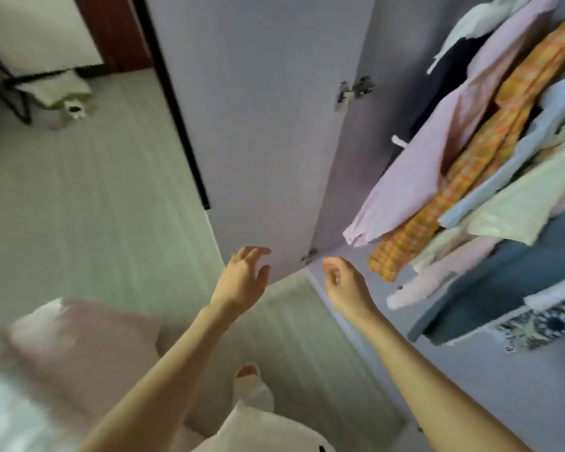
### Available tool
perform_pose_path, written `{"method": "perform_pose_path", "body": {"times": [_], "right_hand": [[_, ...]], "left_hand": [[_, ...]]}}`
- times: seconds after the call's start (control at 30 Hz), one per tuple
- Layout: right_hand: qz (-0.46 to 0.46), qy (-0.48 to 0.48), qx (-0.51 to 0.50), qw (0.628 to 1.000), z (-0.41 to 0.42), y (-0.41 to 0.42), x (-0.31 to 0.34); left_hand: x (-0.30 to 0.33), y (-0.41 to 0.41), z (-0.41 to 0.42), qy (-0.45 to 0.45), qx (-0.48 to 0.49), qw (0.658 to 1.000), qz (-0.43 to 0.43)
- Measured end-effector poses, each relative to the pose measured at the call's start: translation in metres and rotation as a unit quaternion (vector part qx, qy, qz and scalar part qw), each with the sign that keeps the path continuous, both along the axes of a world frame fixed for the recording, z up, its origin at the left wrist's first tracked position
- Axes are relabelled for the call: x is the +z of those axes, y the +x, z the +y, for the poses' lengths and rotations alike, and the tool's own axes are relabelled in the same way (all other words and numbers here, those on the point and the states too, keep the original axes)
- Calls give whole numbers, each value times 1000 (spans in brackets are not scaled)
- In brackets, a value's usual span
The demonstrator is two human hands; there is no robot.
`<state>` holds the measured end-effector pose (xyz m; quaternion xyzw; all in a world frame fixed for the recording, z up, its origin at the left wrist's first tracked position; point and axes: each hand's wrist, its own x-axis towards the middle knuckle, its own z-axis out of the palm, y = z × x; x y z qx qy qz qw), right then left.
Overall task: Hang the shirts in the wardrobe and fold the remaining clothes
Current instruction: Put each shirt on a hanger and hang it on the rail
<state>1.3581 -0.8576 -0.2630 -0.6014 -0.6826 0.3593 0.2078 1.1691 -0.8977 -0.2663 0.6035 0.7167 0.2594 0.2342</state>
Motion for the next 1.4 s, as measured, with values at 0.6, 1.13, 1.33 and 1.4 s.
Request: {"method": "perform_pose_path", "body": {"times": [0.6,1.13,1.33,1.4], "right_hand": [[-48,-144,599,786,-349,-445,-64],[-161,-181,681,691,-515,-582,-196],[-106,-324,553,760,-516,-602,-197],[-63,-469,456,754,-518,-607,-185]], "left_hand": [[-58,-270,-530,-103,643,759,-19],[-231,-480,-737,-316,692,647,49],[-206,-464,-702,-8,728,685,40],[-180,-437,-674,101,667,738,29]]}}
